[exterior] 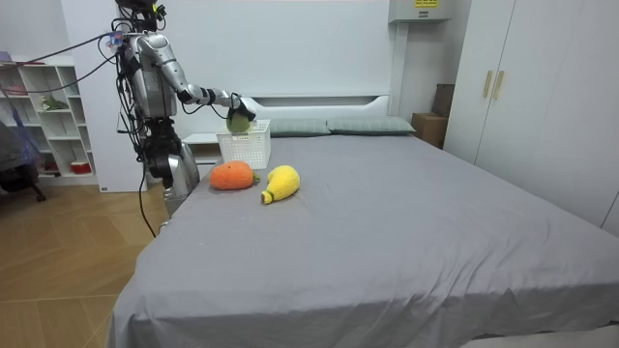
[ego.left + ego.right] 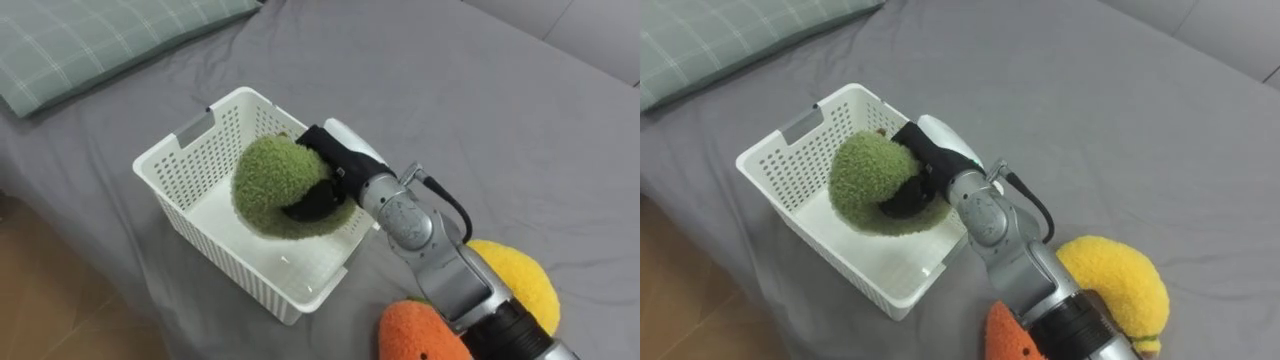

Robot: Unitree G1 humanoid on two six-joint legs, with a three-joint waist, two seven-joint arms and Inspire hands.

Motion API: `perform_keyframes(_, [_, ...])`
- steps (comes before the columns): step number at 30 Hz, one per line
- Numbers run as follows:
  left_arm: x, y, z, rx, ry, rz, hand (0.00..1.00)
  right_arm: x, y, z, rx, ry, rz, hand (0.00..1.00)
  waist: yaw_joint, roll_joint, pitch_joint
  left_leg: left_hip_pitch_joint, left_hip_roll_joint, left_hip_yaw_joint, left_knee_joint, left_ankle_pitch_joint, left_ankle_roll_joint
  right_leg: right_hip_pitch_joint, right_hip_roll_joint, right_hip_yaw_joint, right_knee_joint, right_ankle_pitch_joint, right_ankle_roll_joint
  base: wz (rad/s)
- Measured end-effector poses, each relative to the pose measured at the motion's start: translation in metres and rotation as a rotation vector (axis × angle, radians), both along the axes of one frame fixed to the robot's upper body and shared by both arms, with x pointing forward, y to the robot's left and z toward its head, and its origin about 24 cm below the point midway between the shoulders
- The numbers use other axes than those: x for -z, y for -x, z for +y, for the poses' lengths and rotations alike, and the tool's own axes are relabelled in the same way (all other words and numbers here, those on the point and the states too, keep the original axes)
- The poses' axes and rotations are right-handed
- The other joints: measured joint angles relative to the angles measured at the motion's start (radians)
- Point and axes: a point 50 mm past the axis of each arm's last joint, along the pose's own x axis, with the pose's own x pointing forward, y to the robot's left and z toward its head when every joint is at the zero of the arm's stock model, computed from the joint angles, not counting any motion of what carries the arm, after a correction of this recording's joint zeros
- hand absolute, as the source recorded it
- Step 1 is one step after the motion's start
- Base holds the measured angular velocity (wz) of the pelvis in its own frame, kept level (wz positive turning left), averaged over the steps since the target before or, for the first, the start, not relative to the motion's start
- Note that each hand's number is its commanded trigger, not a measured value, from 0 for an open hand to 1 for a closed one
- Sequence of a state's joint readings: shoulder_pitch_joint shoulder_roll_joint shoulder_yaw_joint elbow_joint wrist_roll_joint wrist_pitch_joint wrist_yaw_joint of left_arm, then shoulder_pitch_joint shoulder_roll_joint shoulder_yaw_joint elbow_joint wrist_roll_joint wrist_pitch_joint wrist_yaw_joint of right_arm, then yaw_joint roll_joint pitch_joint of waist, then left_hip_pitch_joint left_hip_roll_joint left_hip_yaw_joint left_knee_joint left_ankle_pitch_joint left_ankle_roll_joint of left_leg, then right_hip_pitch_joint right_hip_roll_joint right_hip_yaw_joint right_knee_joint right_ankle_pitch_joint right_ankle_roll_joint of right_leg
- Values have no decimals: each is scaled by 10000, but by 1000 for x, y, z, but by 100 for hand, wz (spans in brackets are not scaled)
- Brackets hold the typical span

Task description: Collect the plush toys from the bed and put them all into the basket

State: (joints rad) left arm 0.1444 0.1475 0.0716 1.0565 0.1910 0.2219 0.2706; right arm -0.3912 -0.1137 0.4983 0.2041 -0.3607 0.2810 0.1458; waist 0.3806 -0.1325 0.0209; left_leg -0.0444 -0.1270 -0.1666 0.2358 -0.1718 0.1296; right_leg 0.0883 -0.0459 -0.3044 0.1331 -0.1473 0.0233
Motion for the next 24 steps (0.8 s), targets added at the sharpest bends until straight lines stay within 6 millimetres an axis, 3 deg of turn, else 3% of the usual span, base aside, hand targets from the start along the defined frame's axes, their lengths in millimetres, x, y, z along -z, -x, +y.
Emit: perform_keyframes(24, [0,0,0,-7,-22,-36,0,-1,-1,-3,115,49,-154,0,-168,27,19,-30,-49,-38,-6,14,23,1,16,7,-6,-27,39,0])
